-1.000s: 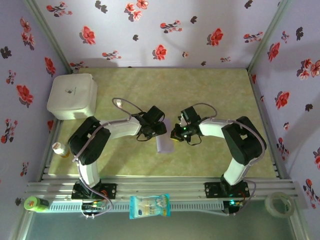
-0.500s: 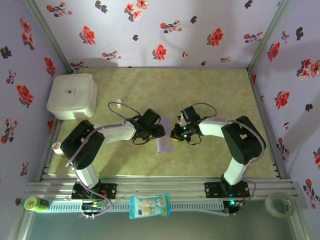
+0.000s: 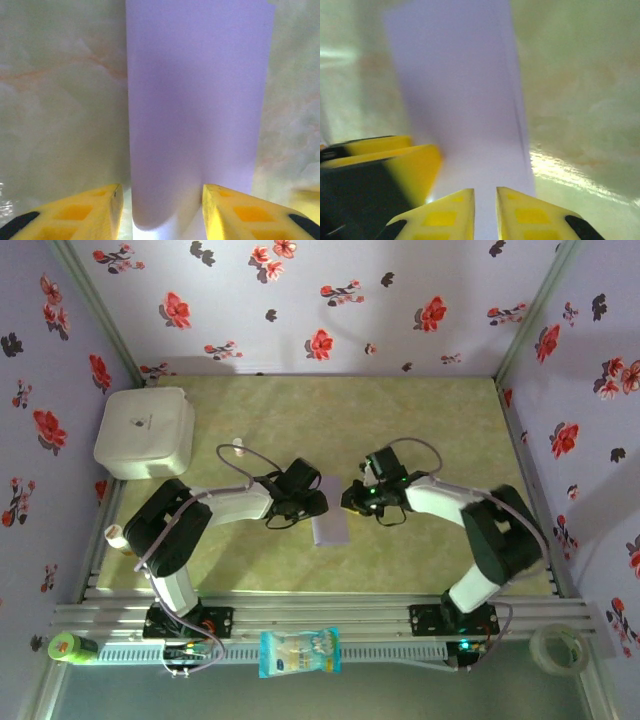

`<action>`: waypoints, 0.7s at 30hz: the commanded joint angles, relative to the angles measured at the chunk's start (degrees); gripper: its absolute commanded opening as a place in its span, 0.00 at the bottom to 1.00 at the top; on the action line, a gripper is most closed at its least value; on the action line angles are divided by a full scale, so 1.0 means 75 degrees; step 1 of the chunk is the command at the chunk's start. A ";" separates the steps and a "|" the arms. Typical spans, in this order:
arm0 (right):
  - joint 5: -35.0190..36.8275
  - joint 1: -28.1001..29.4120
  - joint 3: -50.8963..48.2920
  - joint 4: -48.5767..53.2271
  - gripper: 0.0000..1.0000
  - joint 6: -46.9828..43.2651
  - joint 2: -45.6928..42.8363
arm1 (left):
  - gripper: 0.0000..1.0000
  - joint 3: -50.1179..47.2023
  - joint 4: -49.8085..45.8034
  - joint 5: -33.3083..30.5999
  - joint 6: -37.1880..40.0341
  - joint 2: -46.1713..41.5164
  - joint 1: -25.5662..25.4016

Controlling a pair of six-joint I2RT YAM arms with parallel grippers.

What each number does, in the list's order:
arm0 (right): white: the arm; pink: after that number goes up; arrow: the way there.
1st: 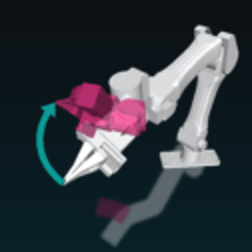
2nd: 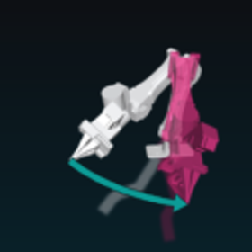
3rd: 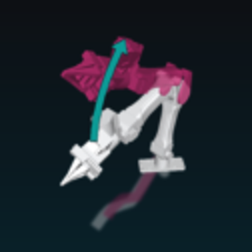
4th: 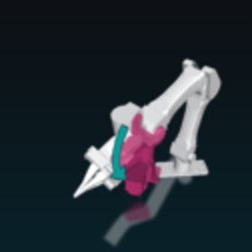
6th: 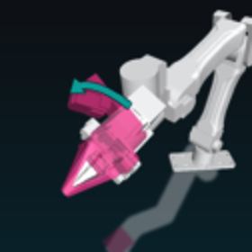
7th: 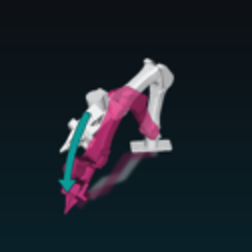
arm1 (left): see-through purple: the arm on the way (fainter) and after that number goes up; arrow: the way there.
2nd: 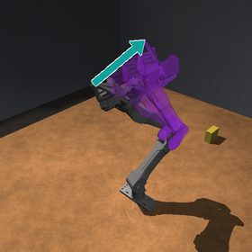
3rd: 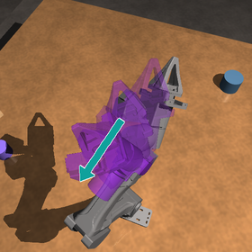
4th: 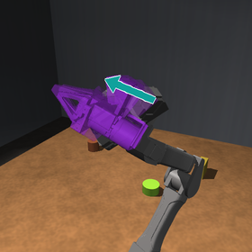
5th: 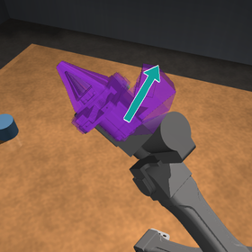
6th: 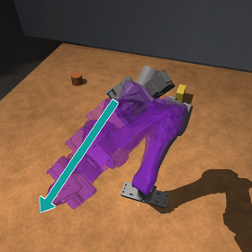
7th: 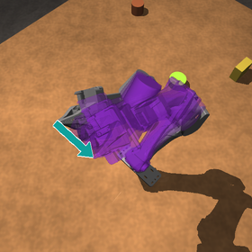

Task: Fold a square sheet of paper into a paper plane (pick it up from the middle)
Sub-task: Hold the square sheet of paper at the center of the table.

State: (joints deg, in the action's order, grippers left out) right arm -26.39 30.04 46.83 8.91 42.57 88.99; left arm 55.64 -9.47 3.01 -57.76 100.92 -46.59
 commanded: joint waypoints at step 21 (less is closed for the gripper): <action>0.0531 -0.1709 -0.1265 0.0219 0.24 0.0523 -0.2255 | 0.48 0.0388 -0.0827 -0.0097 0.0752 0.0512 0.0071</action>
State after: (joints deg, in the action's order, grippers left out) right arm -21.45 17.34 37.15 11.42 45.65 71.72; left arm 57.87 -12.80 2.83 -54.24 102.32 -46.50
